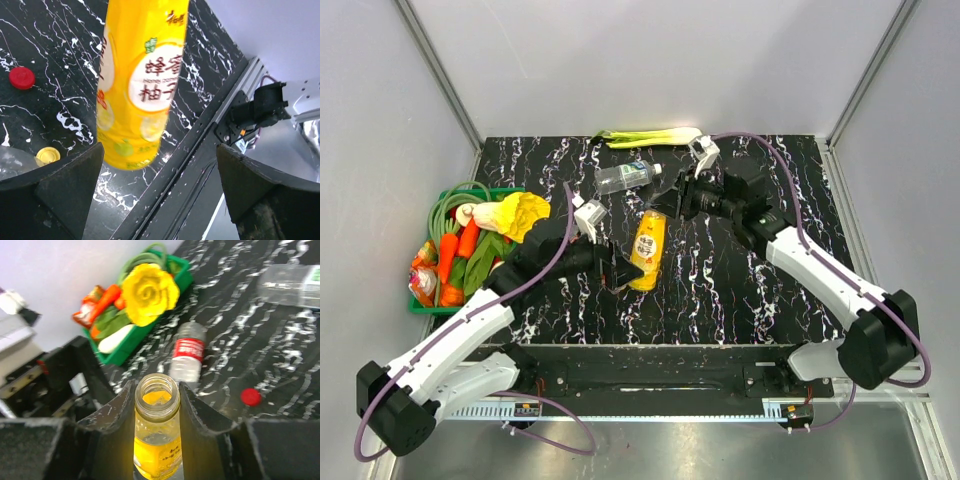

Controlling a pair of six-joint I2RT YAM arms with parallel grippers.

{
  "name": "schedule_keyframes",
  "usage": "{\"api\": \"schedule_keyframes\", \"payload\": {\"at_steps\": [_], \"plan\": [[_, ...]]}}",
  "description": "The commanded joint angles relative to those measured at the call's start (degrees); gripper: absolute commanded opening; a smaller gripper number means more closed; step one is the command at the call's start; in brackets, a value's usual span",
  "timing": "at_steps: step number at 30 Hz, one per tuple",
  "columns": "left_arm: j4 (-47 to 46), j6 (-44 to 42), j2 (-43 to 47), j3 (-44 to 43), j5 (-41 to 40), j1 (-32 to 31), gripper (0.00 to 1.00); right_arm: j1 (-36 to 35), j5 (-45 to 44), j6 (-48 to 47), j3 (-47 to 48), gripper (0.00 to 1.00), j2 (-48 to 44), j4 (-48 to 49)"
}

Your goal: Unscrew the bottle caps

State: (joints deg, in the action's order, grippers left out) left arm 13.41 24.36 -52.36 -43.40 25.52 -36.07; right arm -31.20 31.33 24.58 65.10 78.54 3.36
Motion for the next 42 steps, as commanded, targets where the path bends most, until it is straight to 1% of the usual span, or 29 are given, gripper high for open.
{"api": "schedule_keyframes", "payload": {"at_steps": [1,4,10,14,20,24,31,32,34,35,37,42], "plan": [[-8.9,5.3,0.0,0.9,-1.3,1.1,0.99,-0.5,-14.0,-6.9,-2.5,0.0,-4.2,-1.7],[-12.4,7.6,-0.7,1.6,-0.7,1.7,0.99,-0.5,-19.9,-9.8,-4.5,0.0,-5.9,-0.7],[-13.1,8.2,-2.5,1.5,0.7,2.6,0.99,-0.4,-31.1,-14.2,-10.7,0.0,-10.1,4.4],[-13.1,7.5,-3.5,0.9,2.9,2.9,0.99,-0.5,-42.7,-15.5,-14.7,0.0,-12.4,7.8],[-13.1,6.3,-4.4,0.8,3.5,2.9,0.99,-0.4,-54.8,-20.3,-22.1,0.0,-14.4,18.3],[-12.4,5.7,-5.0,0.6,3.7,2.9,0.99,-0.5,-58.5,-22.5,-26.0,0.0,-14.0,24.3],[-12.1,5.2,-5.5,0.7,3.7,3.0,0.99,-0.5,-61.1,-21.7,-28.9,0.01,-12.3,26.9],[-12.1,5.0,-5.6,0.6,3.6,3.1,0.99,-0.5,-61.0,-21.4,-29.2,0.04,-12.2,26.9],[-11.7,4.7,-5.6,0.4,3.7,3.1,0.99,-0.5,-60.8,-20.2,-29.9,0.17,-12.2,26.6],[-11.5,4.6,-5.6,0.2,3.6,3.0,0.99,-0.5,-60.6,-19.7,-29.9,0.21,-12.3,26.1],[-10.8,4.0,-5.7,0.1,3.4,3.0,0.99,-0.5,-60.1,-18.1,-30.0,0.24,-12.9,24.7],[-10.5,3.8,-5.6,0.1,3.0,3.2,0.99,-0.5,-57.4,-15.9,-30.6,0.42,-14.5,23.2]]}}
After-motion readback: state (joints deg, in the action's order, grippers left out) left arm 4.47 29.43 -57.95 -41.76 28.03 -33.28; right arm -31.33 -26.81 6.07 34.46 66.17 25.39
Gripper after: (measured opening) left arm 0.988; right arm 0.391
